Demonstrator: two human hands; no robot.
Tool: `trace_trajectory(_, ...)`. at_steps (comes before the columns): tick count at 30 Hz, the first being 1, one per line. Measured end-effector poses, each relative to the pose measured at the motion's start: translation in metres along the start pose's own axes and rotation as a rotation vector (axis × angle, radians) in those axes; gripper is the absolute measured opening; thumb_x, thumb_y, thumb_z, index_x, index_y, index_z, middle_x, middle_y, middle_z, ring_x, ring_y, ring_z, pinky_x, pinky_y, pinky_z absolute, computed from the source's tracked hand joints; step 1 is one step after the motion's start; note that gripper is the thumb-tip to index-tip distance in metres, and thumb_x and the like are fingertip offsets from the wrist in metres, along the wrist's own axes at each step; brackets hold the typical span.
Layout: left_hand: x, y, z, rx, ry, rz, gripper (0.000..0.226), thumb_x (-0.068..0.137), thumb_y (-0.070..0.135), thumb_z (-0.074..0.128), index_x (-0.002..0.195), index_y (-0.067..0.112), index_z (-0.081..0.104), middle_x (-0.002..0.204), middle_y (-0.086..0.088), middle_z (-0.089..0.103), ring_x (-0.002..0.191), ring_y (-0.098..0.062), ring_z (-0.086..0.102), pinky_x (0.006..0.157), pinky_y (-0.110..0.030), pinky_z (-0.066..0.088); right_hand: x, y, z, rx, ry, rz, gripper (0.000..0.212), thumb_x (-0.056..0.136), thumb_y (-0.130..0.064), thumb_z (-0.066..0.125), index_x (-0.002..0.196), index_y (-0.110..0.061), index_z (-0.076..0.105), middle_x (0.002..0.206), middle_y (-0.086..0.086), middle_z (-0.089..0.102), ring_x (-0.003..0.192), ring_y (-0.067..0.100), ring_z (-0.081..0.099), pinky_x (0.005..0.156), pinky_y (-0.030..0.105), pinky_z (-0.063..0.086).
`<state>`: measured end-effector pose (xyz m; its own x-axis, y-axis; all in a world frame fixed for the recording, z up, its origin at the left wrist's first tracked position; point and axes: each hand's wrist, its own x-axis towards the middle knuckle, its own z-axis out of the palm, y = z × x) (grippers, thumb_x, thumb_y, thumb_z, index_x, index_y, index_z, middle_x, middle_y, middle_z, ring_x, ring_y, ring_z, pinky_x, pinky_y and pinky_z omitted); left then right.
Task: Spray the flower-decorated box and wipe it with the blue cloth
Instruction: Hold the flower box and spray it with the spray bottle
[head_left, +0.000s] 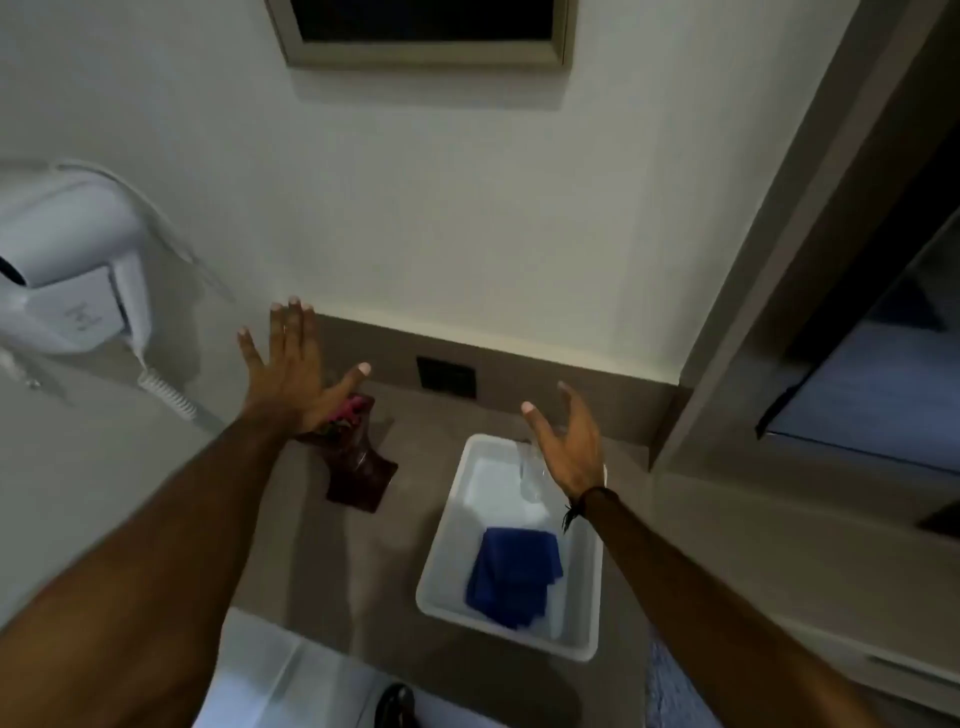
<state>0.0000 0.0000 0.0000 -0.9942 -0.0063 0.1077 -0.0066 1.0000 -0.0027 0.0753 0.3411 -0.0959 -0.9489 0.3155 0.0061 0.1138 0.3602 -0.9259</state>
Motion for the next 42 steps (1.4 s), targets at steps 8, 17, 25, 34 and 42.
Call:
trace_trajectory(8,-0.044,-0.006,0.046,-0.193,-0.257,-0.152,0.115,0.087,0.080,0.034,0.161,0.002,-0.007,0.172,-0.021,-0.008,0.160,-0.035,-0.006,0.130,-0.051,0.001,0.001,0.016,0.039,0.252,0.011,0.013,0.016,0.095,-0.034,0.063,0.100,-0.019,0.068,0.089,-0.002,0.069,0.081,0.001,0.064,0.079,0.027,0.054)
trace_trajectory(17,-0.069,-0.009,0.055,-0.276,-0.264,-0.216,0.095,0.098,0.059,0.040,0.160,-0.004,0.005,0.171,-0.026,0.006,0.160,-0.037,0.004,0.130,-0.050,0.008,0.018,0.024,0.058,0.173,-0.006,0.164,0.039,0.098,-0.035,0.059,0.107,0.001,0.068,0.093,0.026,0.072,0.089,0.040,0.070,0.084,0.051,0.060)
trace_trajectory(25,-0.064,-0.019,0.075,-0.284,-0.244,-0.234,0.101,0.094,0.069,0.035,0.161,0.001,0.004,0.172,-0.023,0.004,0.161,-0.036,0.000,0.129,-0.052,0.002,0.009,-0.016,0.118,-0.158,-0.361,0.057,0.042,0.092,-0.054,0.057,0.091,-0.013,0.069,0.082,0.008,0.072,0.075,0.026,0.070,0.070,0.038,0.060)
trace_trajectory(34,-0.062,-0.020,0.078,-0.313,-0.239,-0.244,0.101,0.094,0.068,0.038,0.161,0.000,0.004,0.172,-0.023,0.002,0.161,-0.036,-0.003,0.129,-0.050,-0.002,-0.011,-0.039,0.176,-0.299,-0.446,-0.016,0.022,0.081,-0.041,0.065,0.071,-0.022,0.061,0.068,0.000,0.063,0.069,0.022,0.068,0.069,0.036,0.060)
trace_trajectory(42,-0.061,-0.021,0.078,-0.312,-0.244,-0.230,0.101,0.094,0.068,0.038,0.161,0.000,0.004,0.172,-0.023,0.001,0.160,-0.036,-0.004,0.129,-0.050,-0.001,0.001,-0.024,0.132,0.063,-0.184,0.209,0.042,0.084,-0.052,0.069,0.086,-0.010,0.068,0.082,0.012,0.073,0.077,0.028,0.073,0.071,0.045,0.064)
